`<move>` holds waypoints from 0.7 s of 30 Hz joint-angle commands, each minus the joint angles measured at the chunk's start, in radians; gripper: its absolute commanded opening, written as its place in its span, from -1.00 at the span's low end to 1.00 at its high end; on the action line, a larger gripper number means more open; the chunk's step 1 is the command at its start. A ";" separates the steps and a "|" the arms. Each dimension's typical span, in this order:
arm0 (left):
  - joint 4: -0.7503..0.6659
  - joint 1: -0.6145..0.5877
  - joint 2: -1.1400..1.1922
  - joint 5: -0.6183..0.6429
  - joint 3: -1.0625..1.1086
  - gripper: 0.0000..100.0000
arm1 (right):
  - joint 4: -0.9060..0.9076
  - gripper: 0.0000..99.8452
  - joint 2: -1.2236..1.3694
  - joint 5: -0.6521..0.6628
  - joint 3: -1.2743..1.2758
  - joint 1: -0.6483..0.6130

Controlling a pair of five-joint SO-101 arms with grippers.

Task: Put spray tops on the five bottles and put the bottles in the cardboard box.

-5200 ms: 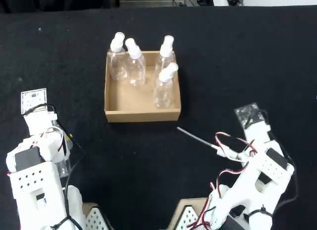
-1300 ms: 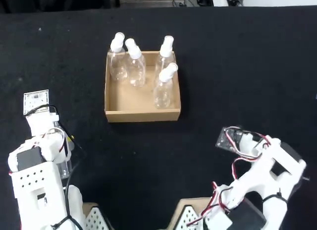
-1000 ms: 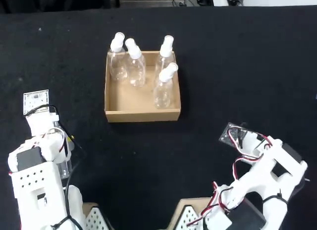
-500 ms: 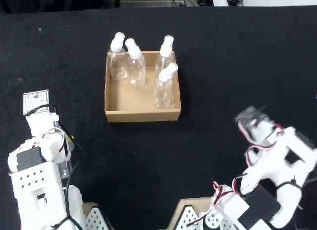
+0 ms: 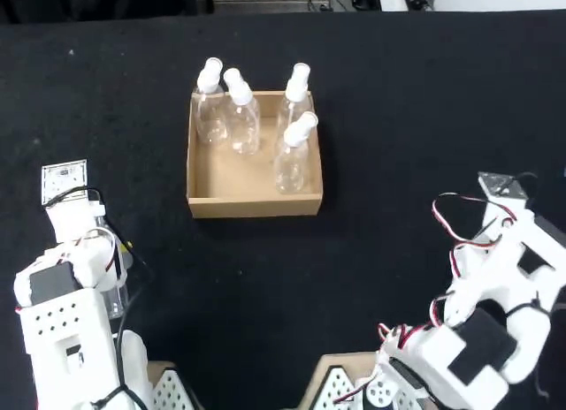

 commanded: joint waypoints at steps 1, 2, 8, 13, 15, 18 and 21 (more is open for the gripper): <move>-0.009 -0.002 -0.012 -0.002 -0.015 -0.94 | 0.043 -0.61 0.015 -0.011 -0.108 -0.031; -0.009 -0.002 -0.012 -0.002 -0.015 -0.94 | 0.049 -0.61 0.024 -0.011 -0.128 -0.031; -0.009 -0.002 -0.012 -0.002 -0.015 -0.94 | 0.061 -0.61 0.120 -0.005 -0.171 -0.026; -0.009 -0.002 -0.012 -0.002 -0.015 -0.94 | 0.117 -0.61 0.213 -0.002 -0.174 -0.021; -0.009 -0.002 -0.012 -0.002 -0.015 -0.94 | 0.117 -0.62 0.220 -0.002 -0.174 -0.021; -0.009 -0.002 -0.012 -0.002 -0.015 -0.94 | 0.092 -0.71 0.209 0.008 -0.168 -0.018; -0.009 -0.002 -0.012 -0.002 -0.015 -0.94 | 0.086 -0.76 0.196 0.066 -0.139 0.014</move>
